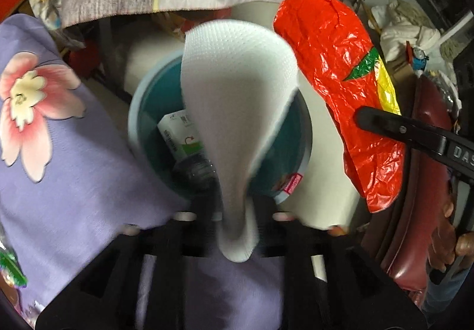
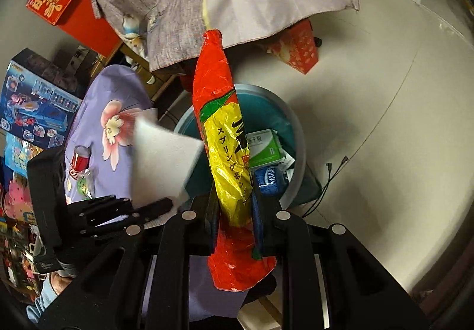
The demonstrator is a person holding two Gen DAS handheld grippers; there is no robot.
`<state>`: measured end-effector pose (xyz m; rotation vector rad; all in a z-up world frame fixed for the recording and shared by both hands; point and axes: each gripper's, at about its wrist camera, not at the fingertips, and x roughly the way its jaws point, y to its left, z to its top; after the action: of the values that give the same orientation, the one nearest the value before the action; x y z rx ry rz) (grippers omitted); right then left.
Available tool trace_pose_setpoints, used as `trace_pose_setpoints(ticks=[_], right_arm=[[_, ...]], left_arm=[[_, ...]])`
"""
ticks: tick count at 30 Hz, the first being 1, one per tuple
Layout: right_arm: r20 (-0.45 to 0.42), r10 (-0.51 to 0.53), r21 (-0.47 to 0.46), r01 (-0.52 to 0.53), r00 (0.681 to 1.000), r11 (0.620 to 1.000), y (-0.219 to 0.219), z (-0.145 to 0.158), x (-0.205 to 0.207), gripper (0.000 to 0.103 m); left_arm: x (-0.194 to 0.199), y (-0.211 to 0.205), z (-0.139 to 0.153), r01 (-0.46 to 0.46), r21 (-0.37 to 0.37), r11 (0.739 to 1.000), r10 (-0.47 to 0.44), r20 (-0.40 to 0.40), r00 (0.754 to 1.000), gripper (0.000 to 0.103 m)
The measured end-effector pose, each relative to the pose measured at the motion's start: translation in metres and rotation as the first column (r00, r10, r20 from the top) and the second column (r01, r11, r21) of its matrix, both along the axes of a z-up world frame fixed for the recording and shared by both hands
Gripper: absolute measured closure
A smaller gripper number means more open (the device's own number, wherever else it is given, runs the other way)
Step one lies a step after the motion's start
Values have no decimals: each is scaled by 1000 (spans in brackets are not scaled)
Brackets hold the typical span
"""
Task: Collect trash
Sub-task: 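Open the right tool over the teal bin while the left tool releases the towel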
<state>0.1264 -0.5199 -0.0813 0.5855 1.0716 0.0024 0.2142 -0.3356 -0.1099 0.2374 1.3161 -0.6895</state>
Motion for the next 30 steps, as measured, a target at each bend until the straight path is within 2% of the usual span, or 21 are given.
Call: trace_pose_setpoints(ticks=[1,2,4,7,12,17,18,21,23,25,30], right_arm=[[-3,0,-2,0,1000,1000,0,-1,1,83],[-8,1,-2,-1,1000,1000,1,-3,3,83],[-20,4,1,-4,1000,1000,1,-8,6,82],[-32,4,5,-4,999,1000,2,-14,10,82],[-45,11,6,-11,999,1000,7,-20,20,81],[-58,28,5,-28,998,1000,19,-28,31,73],[-62,32,5,-32,998,999,23,-31,34,70],[-71,25,11,-24,997,1000,28,-37,39,39],[-81,24,12,-23,996,1000,31,-39,40,37],[-95,20,29,-17,995,999,32,-41,40,27],[-126,3,21,0,992,1000,34,-41,35,21]], left_arm=[[1,-1,-2,-4,3,1000,4,7,1000,34],[2,-2,-3,-11,9,1000,10,33,999,24],[1,-2,-4,-14,12,1000,14,44,999,20],[5,4,-9,-30,12,999,30,23,999,18],[1,19,-4,-52,13,999,51,41,998,13],[-6,39,9,-75,-12,997,76,56,996,10],[-7,43,11,-78,-18,997,79,56,995,9],[-10,56,19,-90,-40,995,92,54,994,7],[-12,64,23,-100,-48,994,102,55,993,5],[-14,72,26,-109,-54,993,111,53,992,5],[-16,82,27,-126,-67,990,128,40,991,4]])
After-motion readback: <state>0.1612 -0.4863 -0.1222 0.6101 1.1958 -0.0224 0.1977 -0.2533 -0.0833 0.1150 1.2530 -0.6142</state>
